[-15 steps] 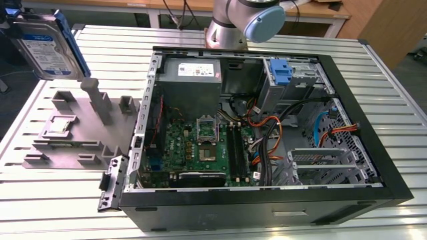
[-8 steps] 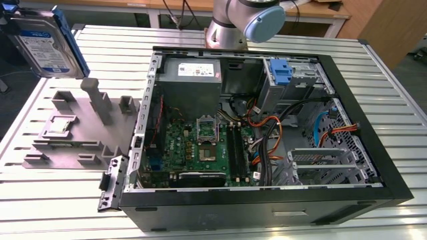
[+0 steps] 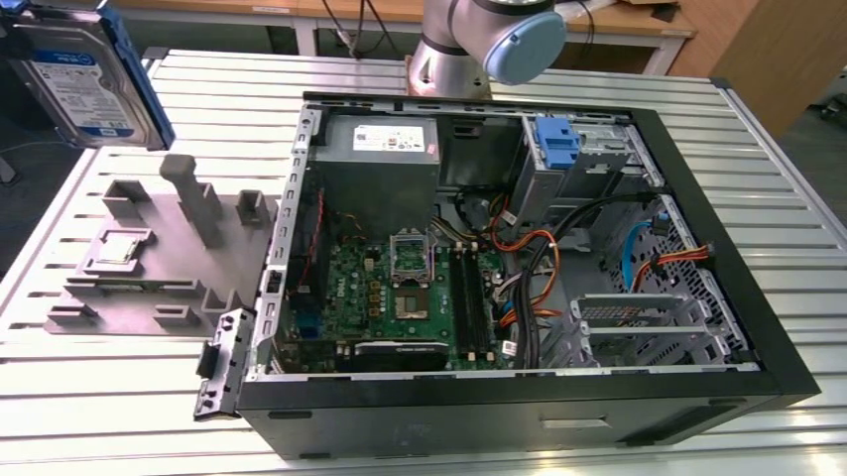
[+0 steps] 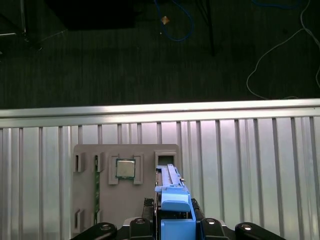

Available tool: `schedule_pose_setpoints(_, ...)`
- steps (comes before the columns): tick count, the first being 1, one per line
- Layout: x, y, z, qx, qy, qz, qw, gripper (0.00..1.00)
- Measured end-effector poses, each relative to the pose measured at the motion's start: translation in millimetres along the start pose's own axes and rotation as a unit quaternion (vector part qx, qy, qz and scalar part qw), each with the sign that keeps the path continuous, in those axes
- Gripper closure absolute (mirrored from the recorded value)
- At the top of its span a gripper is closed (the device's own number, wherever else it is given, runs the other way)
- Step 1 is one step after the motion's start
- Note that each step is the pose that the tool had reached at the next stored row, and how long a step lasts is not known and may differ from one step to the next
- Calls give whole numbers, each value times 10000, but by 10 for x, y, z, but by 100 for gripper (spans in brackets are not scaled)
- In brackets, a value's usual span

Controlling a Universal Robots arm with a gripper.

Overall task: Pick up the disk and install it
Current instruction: 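Pick up the disk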

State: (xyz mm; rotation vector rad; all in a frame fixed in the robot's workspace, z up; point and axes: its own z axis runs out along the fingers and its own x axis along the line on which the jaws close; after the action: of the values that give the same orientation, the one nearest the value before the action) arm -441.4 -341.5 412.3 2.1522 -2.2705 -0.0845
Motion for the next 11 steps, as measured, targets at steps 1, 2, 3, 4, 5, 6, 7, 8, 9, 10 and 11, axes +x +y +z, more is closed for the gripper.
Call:
schedule_pose_setpoints(1, 0, 1, -11, 0, 0, 0, 10000, 64)
schedule_pose_setpoints(2, -1, 1, -22, 0, 0, 0, 10000, 64)
schedule_pose_setpoints(3, -1, 2, -33, 0, 0, 0, 10000, 64)
schedule_pose_setpoints(4, -1, 2, -45, 0, 0, 0, 10000, 64)
schedule_pose_setpoints(5, -2, 3, -57, 0, 0, 0, 10000, 64)
schedule_pose_setpoints(6, -2, 3, -68, 0, 0, 0, 10000, 64)
schedule_pose_setpoints(7, -2, 4, -78, 0, 0, 0, 10000, 64)
schedule_pose_setpoints(8, -3, 5, -89, 0, 0, 0, 10000, 64)
schedule_pose_setpoints(9, -3, 5, -101, 0, 0, 0, 10000, 64)
schedule_pose_setpoints(10, -3, 6, -113, 0, 0, 0, 10000, 64)
schedule_pose_setpoints(11, -3, 6, -124, 0, 0, 0, 10000, 64)
